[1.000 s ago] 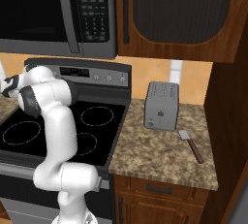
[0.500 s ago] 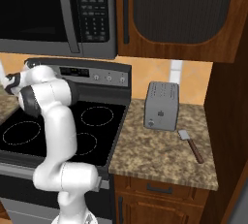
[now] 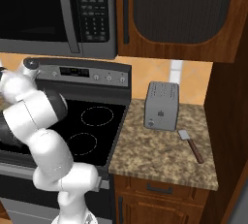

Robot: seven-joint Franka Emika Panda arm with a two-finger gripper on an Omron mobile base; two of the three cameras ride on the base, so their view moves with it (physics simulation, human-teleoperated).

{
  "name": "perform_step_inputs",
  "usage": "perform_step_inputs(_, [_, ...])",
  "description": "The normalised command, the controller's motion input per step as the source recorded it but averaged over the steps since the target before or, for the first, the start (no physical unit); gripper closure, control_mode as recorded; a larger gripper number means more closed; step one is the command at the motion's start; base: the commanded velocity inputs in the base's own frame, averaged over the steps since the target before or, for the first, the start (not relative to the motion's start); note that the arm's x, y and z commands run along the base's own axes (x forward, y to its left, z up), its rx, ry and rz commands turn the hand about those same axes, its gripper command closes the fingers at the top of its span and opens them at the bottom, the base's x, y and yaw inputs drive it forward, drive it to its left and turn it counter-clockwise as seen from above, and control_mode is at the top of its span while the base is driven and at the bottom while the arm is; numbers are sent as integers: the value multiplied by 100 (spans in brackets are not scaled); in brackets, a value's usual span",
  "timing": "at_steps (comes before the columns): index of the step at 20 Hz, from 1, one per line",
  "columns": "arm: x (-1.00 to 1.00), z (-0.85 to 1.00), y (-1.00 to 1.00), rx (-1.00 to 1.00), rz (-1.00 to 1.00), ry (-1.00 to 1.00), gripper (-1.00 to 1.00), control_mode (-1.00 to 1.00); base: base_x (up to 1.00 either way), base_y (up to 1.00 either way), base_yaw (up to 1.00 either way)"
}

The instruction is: Put the corn and corn in the pot. Retrieve the spatula and lightly stir the vegetables in the pot.

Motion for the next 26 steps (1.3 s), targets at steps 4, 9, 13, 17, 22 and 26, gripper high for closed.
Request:
perform_step_inputs(4, [-100,46,-83,18,-8,9,-100,-100,0,0,0])
perform_step_inputs(9, [-83,86,-98,6,-26,23,-100,-100,0,0,0])
perform_step_inputs(13, [-42,93,-100,0,-40,37,-100,-100,0,0,0])
perform_step_inputs(17, [-27,54,-100,0,-42,41,-100,-100,0,0,0])
perform_step_inputs(22, [-25,23,-100,15,-52,32,-100,-100,0,0,0])
perform_step_inputs(26, [-20,1,-89,34,-66,20,-100,-100,0,0,0])
